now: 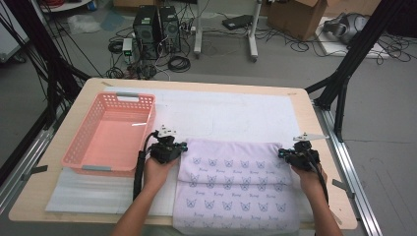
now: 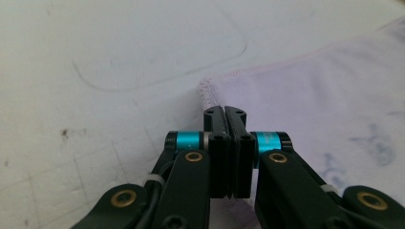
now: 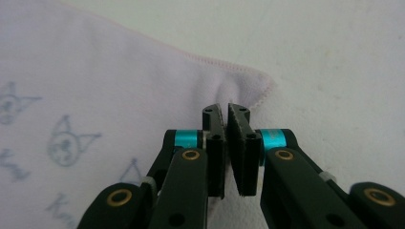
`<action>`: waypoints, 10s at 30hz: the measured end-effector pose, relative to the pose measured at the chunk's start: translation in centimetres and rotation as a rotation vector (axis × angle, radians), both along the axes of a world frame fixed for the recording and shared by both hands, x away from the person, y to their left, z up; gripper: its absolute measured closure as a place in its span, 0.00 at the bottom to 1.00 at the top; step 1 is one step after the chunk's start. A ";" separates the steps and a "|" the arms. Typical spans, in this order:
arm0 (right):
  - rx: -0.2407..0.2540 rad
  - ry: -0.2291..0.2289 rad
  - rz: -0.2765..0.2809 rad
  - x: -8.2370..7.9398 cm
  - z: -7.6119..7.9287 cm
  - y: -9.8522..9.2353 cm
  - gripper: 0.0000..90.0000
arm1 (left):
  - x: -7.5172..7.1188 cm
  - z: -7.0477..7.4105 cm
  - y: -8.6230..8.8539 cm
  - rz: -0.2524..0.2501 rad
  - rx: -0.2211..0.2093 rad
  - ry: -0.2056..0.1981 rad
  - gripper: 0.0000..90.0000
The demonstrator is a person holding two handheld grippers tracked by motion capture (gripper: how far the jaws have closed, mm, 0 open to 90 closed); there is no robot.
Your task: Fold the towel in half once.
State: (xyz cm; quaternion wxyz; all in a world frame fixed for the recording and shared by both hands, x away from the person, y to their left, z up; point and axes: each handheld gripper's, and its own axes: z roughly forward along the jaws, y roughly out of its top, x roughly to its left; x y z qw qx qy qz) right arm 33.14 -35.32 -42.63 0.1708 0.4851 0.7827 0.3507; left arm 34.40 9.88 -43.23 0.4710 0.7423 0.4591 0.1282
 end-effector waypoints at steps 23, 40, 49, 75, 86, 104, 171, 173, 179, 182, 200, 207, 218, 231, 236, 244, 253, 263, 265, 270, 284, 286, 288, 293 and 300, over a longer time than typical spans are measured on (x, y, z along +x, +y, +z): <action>0.111 -0.095 0.107 -12.1 3.2 -2.3 0.95 | -9.5 1.6 3.6 -0.165 -0.134 -0.009 0.97; 0.089 -0.052 0.019 -10.8 2.7 -2.5 0.75 | -7.1 0.7 3.1 -0.113 -0.112 -0.013 0.50; 0.022 0.042 -0.043 -6.1 -1.1 -0.8 0.96 | -4.7 -0.4 2.3 -0.091 -0.093 0.012 0.50; 0.040 0.006 -0.015 -6.3 -1.7 -1.6 0.91 | -4.6 -1.9 0.2 -0.171 0.088 0.033 0.83; 0.037 -0.055 -0.013 -4.9 -0.5 -1.8 0.97 | -1.8 0.1 0.2 -0.064 0.016 0.012 0.94; 0.038 -0.100 -0.047 5.9 2.1 -1.6 0.97 | 8.5 2.2 0.2 0.055 -0.029 -0.002 0.94; 0.089 0.048 0.020 4.6 0.4 -1.4 0.94 | 4.6 0.2 -0.7 -0.041 0.023 0.055 0.98; 0.104 0.028 0.021 4.0 0.7 -1.6 0.94 | 4.1 0.7 -0.6 -0.051 0.014 0.035 0.98; 0.144 -0.033 0.034 1.6 0.9 -2.1 0.94 | 1.5 1.0 0.0 -0.055 -0.036 -0.029 0.98; 0.160 -0.061 0.041 0.1 0.8 -2.4 0.94 | 0.1 1.1 0.2 -0.074 -0.040 -0.054 0.98; 0.177 -0.128 0.061 -8.1 -0.3 -2.3 0.94 | -7.0 -0.4 2.1 -0.127 -0.088 -0.102 0.98; 0.180 -0.146 0.061 -10.8 0.0 -2.6 0.94 | -9.8 -0.4 2.5 -0.140 -0.108 -0.113 0.98; 0.189 -0.158 0.085 -16.0 0.6 -2.7 0.94 | -14.7 0.4 3.2 -0.184 -0.109 -0.134 0.98; 0.161 -0.107 0.115 -19.4 0.1 -2.3 0.71 | -16.3 -0.5 3.9 -0.187 -0.126 -0.061 0.70; 0.218 -0.133 0.038 -17.8 0.5 -2.9 0.64 | -13.5 -0.1 3.6 -0.132 -0.129 -0.078 0.52; 0.102 -0.098 -0.012 -12.8 -0.5 -1.5 0.72 | -8.9 0.6 2.8 -0.083 -0.131 -0.081 0.48; 0.027 -0.063 -0.051 -7.4 -2.1 0.1 0.93 | -5.9 0.2 2.2 -0.066 -0.132 -0.056 0.48; 0.074 -0.095 -0.074 -6.9 -0.9 -2.0 0.68 | -2.5 -0.5 1.3 -0.042 -0.080 -0.040 0.45; 0.089 -0.093 -0.095 -5.7 -0.6 -2.3 0.64 | -1.8 -1.0 1.2 -0.010 -0.061 -0.045 0.44; 0.087 -0.055 -0.111 -2.7 -1.2 -1.9 0.59 | -0.1 -2.0 1.4 0.054 -0.031 0.040 0.43; 0.063 -0.008 -0.073 -1.8 -2.0 -0.3 0.93 | 0.4 -2.0 -0.6 -0.025 0.096 0.025 0.93; 0.083 0.005 -0.072 -1.8 -2.1 -0.6 0.95 | 0.6 -2.0 -0.2 -0.017 0.050 0.056 0.94; 0.099 0.006 -0.067 -1.7 -2.1 -0.7 0.96 | 0.8 -2.1 0.0 -0.006 0.015 0.078 0.95; 0.104 -0.052 -0.076 -1.3 -1.7 -1.2 0.97 | 1.4 -1.3 0.3 0.059 -0.054 0.026 0.95; 0.146 -0.118 -0.100 1.0 0.4 -2.0 0.97 | 3.8 1.3 0.2 0.102 -0.086 -0.018 0.95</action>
